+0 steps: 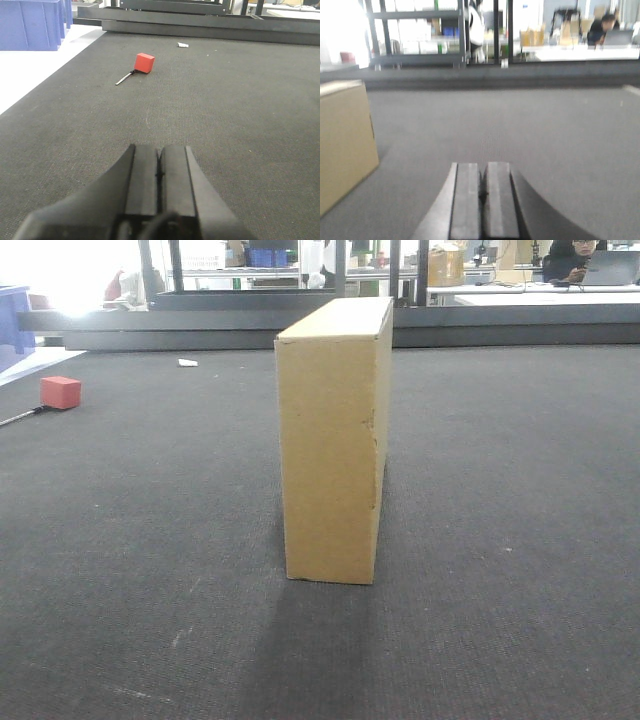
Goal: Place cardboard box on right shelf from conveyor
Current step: 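Lower the open right gripper over the top of the tan cardboard box, then close the right gripper on the box's top edge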
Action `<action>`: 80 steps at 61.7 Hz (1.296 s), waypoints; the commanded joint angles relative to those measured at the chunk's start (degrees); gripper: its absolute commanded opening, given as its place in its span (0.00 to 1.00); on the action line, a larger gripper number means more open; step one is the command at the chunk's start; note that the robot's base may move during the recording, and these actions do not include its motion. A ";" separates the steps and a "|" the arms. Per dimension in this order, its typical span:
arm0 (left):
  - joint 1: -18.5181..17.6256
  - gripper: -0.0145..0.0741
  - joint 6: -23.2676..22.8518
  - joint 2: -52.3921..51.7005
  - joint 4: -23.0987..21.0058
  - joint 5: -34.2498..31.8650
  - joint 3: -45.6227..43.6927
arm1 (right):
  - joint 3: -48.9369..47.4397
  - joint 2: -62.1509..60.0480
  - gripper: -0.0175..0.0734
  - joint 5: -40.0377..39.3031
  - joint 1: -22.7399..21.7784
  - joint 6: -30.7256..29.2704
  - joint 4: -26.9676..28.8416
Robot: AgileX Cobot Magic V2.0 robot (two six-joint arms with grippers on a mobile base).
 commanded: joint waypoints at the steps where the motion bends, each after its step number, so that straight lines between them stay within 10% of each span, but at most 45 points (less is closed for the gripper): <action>1: 0.14 0.03 0.02 -0.73 -0.34 -4.93 0.56 | -4.58 -1.11 0.25 -6.51 0.08 -0.56 -0.35; 14: 0.14 0.03 0.02 -0.73 -0.34 -4.93 0.56 | -18.79 4.52 0.29 3.28 0.13 -0.56 -0.35; 35: 0.14 0.03 0.02 -0.73 -0.34 -4.93 0.56 | -34.10 31.05 0.90 8.06 4.32 -0.56 -0.41; 63: 0.14 0.03 0.02 -0.73 -0.34 -4.93 0.56 | -71.41 65.50 0.89 31.75 24.93 0.97 -4.64; 80: 0.14 0.03 0.02 -0.73 -0.34 -4.93 0.56 | -95.26 85.86 0.89 50.71 34.36 25.05 -10.82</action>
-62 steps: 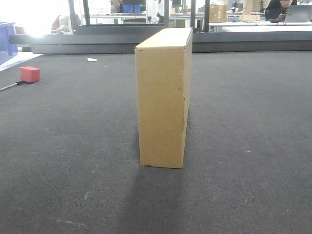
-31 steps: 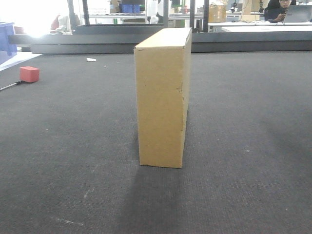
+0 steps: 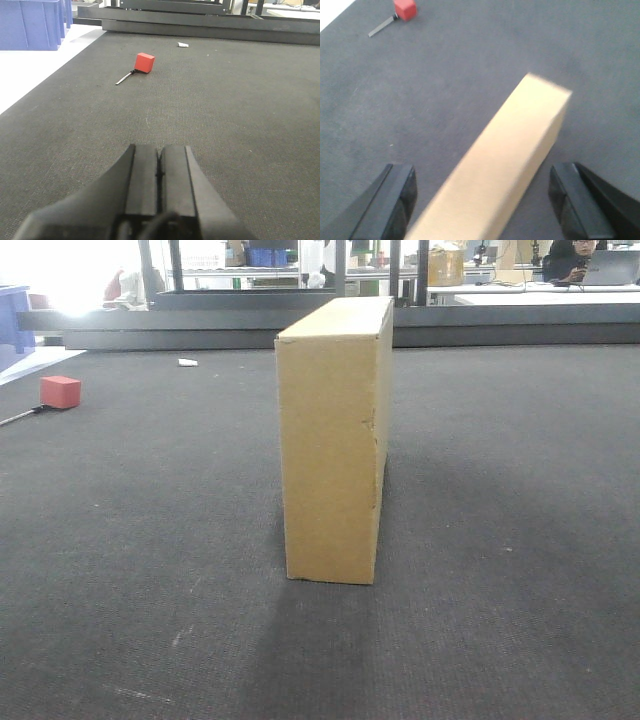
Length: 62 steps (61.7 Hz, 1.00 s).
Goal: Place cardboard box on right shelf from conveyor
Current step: 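Close the right gripper on the box's top edge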
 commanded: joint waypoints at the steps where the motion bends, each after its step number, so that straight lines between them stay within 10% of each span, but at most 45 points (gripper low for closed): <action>1: 0.14 0.03 0.02 -0.73 -0.34 -4.93 0.56 | -8.64 3.58 0.89 3.70 2.11 9.91 -4.55; 25: 0.14 0.03 0.02 -0.73 -0.34 -4.93 0.56 | -26.46 19.91 0.89 24.04 8.12 33.23 -20.89; 62: 0.14 0.03 0.02 -0.73 -0.34 -4.93 0.56 | -26.33 26.55 0.89 26.90 7.25 35.45 -19.94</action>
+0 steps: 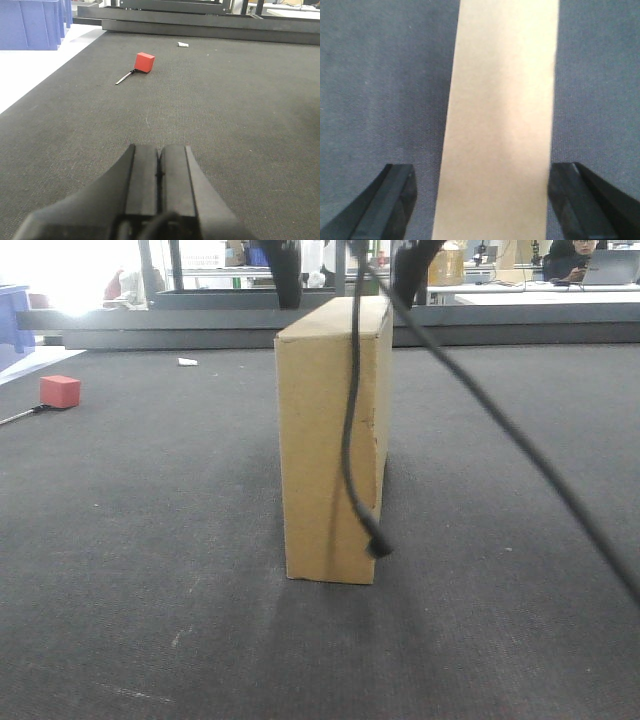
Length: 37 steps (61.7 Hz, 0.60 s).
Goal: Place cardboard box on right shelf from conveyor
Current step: 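Close the right gripper on the box's top edge, then lift the box off the conveyor with the right gripper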
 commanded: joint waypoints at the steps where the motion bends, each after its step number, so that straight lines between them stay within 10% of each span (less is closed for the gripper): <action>1: 0.14 0.03 0.02 -0.73 -0.34 -4.93 0.56 | -1.76 -1.53 0.89 1.54 -0.95 0.19 -1.09; 17: 0.14 0.03 0.02 -0.73 -0.34 -4.93 0.56 | -1.13 0.12 0.86 1.53 -2.49 -0.07 2.51; 37: 0.14 0.03 0.02 -0.73 -0.34 -4.93 0.56 | -1.19 -2.12 0.43 0.11 -3.59 -5.01 2.37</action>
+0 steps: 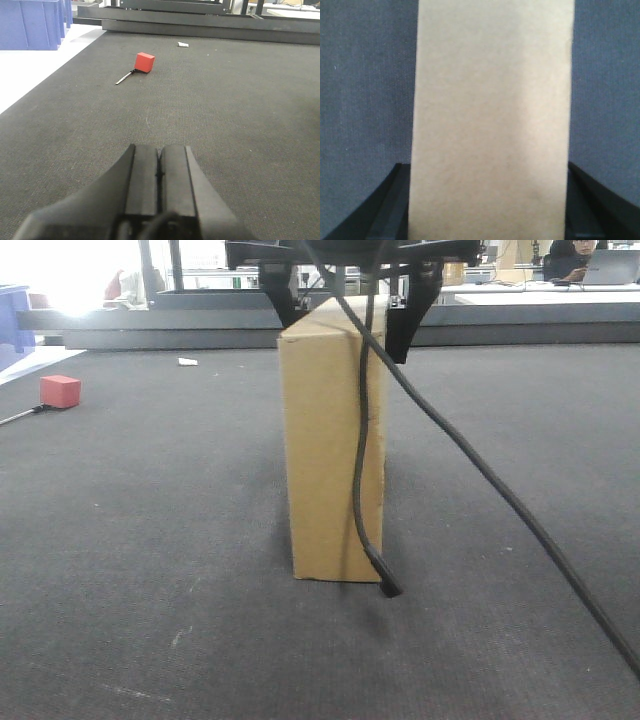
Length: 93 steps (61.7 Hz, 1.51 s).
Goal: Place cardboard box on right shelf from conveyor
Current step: 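Lift the box off the conveyor with the right gripper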
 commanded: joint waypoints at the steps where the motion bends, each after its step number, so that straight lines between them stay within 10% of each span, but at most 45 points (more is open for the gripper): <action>1: 0.14 0.03 0.02 -0.73 -0.34 -4.93 0.56 | -1.39 -5.66 0.43 0.00 -1.07 -3.35 -1.87; 35: 0.14 0.03 0.02 -0.73 -0.34 -4.93 0.56 | 9.25 -22.05 0.43 -4.70 -12.66 -39.10 4.76; 67: 0.14 0.03 0.02 -0.73 -0.34 -4.93 0.56 | 54.50 -59.84 0.43 -29.81 -23.82 -39.67 7.55; 93: 0.14 0.03 0.02 -0.73 -0.34 -4.93 0.56 | 63.32 -91.56 0.43 -30.94 -23.82 -39.80 7.55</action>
